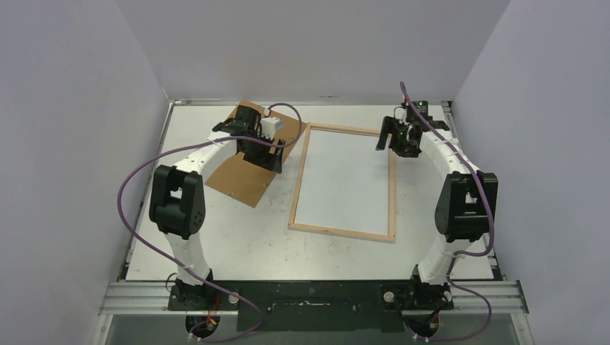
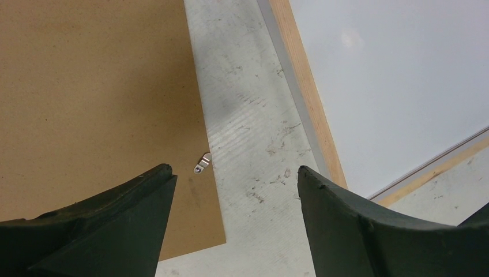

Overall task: Put the photo into the frame
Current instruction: Adjust the photo frame item on the photo frame.

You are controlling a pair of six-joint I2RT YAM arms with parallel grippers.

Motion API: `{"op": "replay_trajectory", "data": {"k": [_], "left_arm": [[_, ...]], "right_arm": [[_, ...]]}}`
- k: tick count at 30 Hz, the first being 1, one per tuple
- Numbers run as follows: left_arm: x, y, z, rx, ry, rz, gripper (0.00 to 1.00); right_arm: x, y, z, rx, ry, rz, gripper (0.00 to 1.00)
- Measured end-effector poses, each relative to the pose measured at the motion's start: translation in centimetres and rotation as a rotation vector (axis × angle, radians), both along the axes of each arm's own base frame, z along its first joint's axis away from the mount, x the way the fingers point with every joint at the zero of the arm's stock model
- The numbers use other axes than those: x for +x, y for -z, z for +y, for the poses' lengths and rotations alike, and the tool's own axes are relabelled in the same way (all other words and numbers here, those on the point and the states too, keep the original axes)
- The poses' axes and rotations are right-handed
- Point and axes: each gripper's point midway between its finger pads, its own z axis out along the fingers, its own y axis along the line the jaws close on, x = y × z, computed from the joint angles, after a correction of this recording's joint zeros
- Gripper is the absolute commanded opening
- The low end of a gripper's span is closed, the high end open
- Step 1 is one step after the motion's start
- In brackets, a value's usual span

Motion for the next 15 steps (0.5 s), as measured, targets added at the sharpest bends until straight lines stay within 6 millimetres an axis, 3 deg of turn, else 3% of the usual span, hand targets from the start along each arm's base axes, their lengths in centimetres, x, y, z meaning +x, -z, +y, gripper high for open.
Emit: {"op": "replay_trajectory", "data": {"k": [1, 2, 6, 9, 12, 15], "left_arm": [[0.0, 0.0, 0.0, 0.000, 0.000, 0.001, 0.84], [-0.1, 0.0, 0.0, 0.001, 0.000, 0.003, 1.00], [-0.3, -0.2, 0.5, 0.015, -0.006, 0.018, 0.96], [0.5, -1.1, 1.2, 0.018, -0.022, 0.001, 0.96], [2.4, -2.7, 3.2, 0.021, -0.060, -0.041, 0.96], [5.1, -4.3, 6.8, 0.042, -0.126, -0.097, 0.96]], "right_arm": [[0.0, 0.1, -0.3, -0.018, 0.010, 0.003, 0.79], [-0.1, 0.1, -0.6, -0.040, 0.024, 0.004, 0.79], [0.0, -1.1, -1.0, -0.063, 0.059, -0.026, 0.81], [0.2, -3.4, -0.3, -0.056, 0.078, -0.095, 0.86], [0.2, -6.0, 3.4, -0.046, 0.042, -0.180, 0.88], [-0.4, -7.7, 10.7, 0.000, -0.059, -0.258, 0.91]]}}
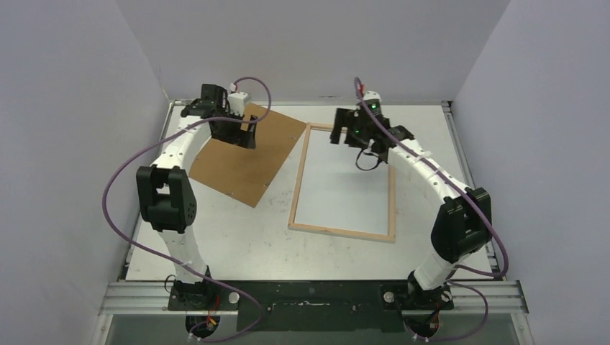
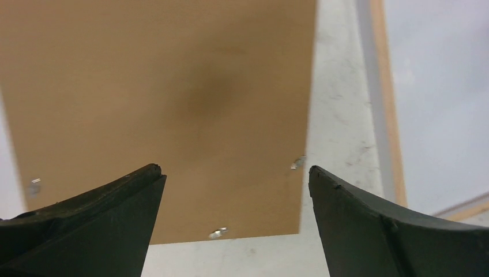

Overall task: Put the photo into the frame
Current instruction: Adjust the photo frame item on the photo frame.

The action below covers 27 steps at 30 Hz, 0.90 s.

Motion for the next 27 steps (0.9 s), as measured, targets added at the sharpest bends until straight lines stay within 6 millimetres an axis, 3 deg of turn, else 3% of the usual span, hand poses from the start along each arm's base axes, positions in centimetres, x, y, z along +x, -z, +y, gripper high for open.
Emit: {"op": "replay_trajectory", "data": {"k": [3, 6, 9, 11, 14, 19, 22, 27], "left_arm": [[2.1, -1.0, 4.6, 0.056, -0.074, -0.053, 0.96], [3.0, -1.3, 9.4, 0.124, -0.152, -0.079, 0.96], [3.2, -0.9, 13.3, 0.182, -0.212, -0.076, 0.96], [3.7, -0.4, 15.5, 0.212, -0.242, -0.063, 0.96], [5.7, 0.4, 17.4, 0.224, -0.259, -0.051, 0.96], [7.9, 3.6, 18.1, 0.210, -0.255, 0.004, 0.96], [8.5, 5.3, 17.9, 0.195, -0.245, 0.044, 0.96], [10.6, 6.6, 17.7, 0.171, -0.240, 0.053, 0.96]], "right_arm": [[-1.7, -0.2, 7.6, 0.036, -0.108, -0.035, 0.92], [-2.9, 1.1, 14.5, 0.045, -0.193, -0.030, 0.92], [-2.8, 3.5, 20.0, 0.046, -0.240, -0.014, 0.92], [-2.7, 5.9, 22.6, 0.039, -0.248, 0.008, 0.92], [-3.1, 9.9, 24.4, 0.015, -0.236, 0.063, 0.92], [-3.1, 14.3, 24.6, 0.008, -0.165, 0.133, 0.92], [-2.8, 14.7, 24.7, 0.026, -0.131, 0.140, 0.92], [-1.6, 13.5, 25.5, 0.070, -0.081, 0.111, 0.92]]}}
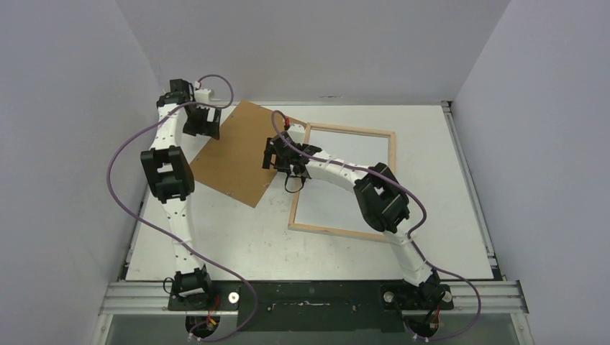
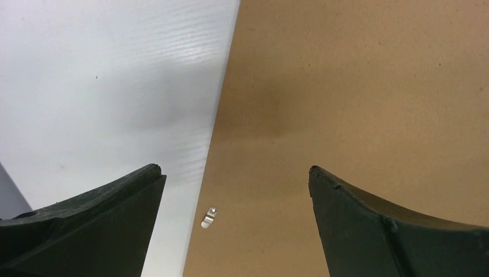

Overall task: Put the photo into the frame
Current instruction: Adjust the photo frame item on the photo frame, then adjust the photo frame item at the center of the board.

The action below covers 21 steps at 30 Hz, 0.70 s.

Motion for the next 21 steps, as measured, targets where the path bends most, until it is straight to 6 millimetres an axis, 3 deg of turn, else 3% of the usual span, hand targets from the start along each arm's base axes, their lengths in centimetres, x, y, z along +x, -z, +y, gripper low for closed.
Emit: {"op": "replay_trajectory", "data": {"k": [9, 18, 21], "left_arm": [[0.0, 3.7, -0.8, -0.064, -0.015, 0.070, 0.96], [0.0, 4.2, -1.9, -0.142, -0.025, 0.084, 1.00], [0.0, 4.1, -2.2, -0.175, -0.020, 0.083, 0.93]], "right_arm": [[0.5, 2.1, 0.0, -0.012, 0.048, 0.019, 0.92], [1.3, 2.1, 0.9, 0.011, 0.059, 0.010, 0.92], [1.8, 2.0, 1.5, 0.028, 0.059, 0.004, 0.92]]}}
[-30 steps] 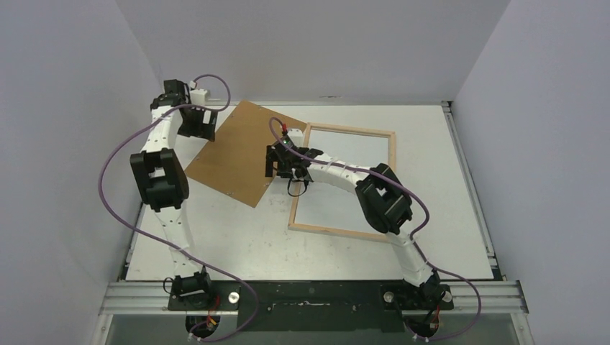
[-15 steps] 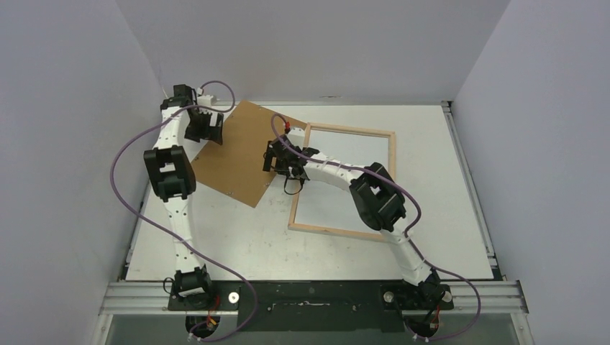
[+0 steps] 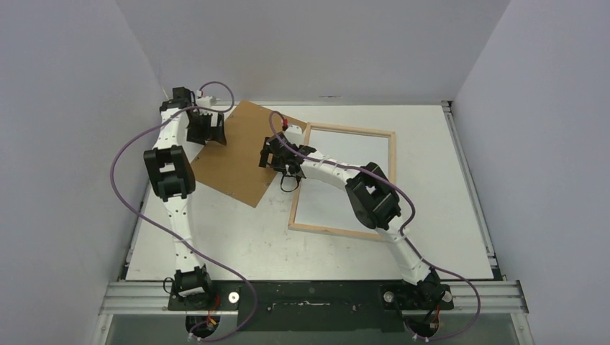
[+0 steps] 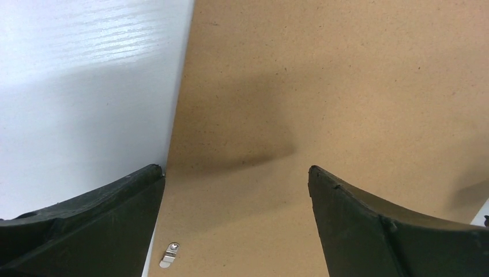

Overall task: Put the photo into the frame
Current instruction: Adjust the photo frame item at the center of the board.

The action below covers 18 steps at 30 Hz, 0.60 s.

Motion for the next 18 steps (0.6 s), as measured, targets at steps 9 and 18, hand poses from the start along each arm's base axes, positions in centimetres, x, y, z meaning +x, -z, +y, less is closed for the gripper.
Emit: {"op": "replay_trajectory", "data": {"k": [9, 18], "left_arm": [[-1.4, 0.1, -0.2, -0.067, 0.010, -0.007, 0.84], [-6.7, 0.1, 0.6, -0.064, -0.003, 0.027, 0.80]], "right_arm": [[0.1, -0.3, 1.7, 0.082, -0.014, 0.012, 0.92], [0.0, -0.3, 1.8, 0.121, -0.005, 0.034, 0.91]]}}
